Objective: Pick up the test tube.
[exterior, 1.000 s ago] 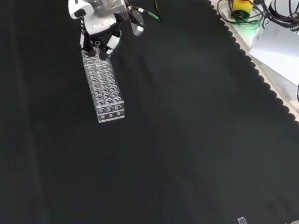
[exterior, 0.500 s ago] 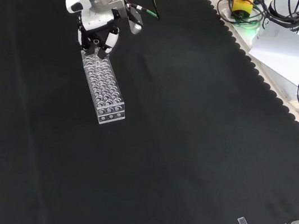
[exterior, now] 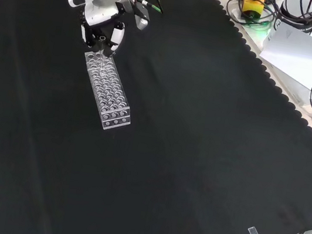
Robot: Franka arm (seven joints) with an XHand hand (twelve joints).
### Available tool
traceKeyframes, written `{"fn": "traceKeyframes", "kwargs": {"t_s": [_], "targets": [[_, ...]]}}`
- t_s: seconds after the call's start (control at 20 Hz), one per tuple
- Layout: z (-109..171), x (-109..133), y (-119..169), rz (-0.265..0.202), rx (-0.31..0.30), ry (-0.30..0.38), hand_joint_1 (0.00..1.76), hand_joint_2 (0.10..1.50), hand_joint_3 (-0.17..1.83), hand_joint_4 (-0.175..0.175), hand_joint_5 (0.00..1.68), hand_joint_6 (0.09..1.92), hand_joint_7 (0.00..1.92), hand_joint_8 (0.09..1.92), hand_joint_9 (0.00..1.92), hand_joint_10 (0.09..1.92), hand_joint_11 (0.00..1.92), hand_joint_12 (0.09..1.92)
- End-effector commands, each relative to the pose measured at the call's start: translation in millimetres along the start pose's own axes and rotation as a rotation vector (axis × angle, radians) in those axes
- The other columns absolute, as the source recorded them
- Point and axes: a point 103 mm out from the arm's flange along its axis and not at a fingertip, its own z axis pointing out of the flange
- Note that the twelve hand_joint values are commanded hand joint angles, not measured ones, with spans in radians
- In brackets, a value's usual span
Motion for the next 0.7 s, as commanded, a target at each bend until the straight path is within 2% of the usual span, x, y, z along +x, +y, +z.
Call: {"fn": "traceKeyframes", "kwargs": {"t_s": [0.05, 0.35, 0.7], "targets": [[-20.4, 0.0, -9.3, 0.006, -0.005, 0.027, 1.22, 0.73, 0.51, -0.175, 1.31, 0.54, 1.71, 0.4, 1.62, 0.45, 1.19, 0.87], [-45.8, 3.0, -16.3, 0.007, -0.035, 0.024, 1.22, 0.72, 0.52, -0.175, 1.31, 0.54, 1.72, 0.4, 1.62, 0.45, 1.19, 0.87], [-92.0, 2.4, -31.0, 0.004, -0.084, 0.012, 1.22, 0.72, 0.53, -0.175, 1.31, 0.54, 1.72, 0.41, 1.63, 0.45, 1.19, 0.87]]}}
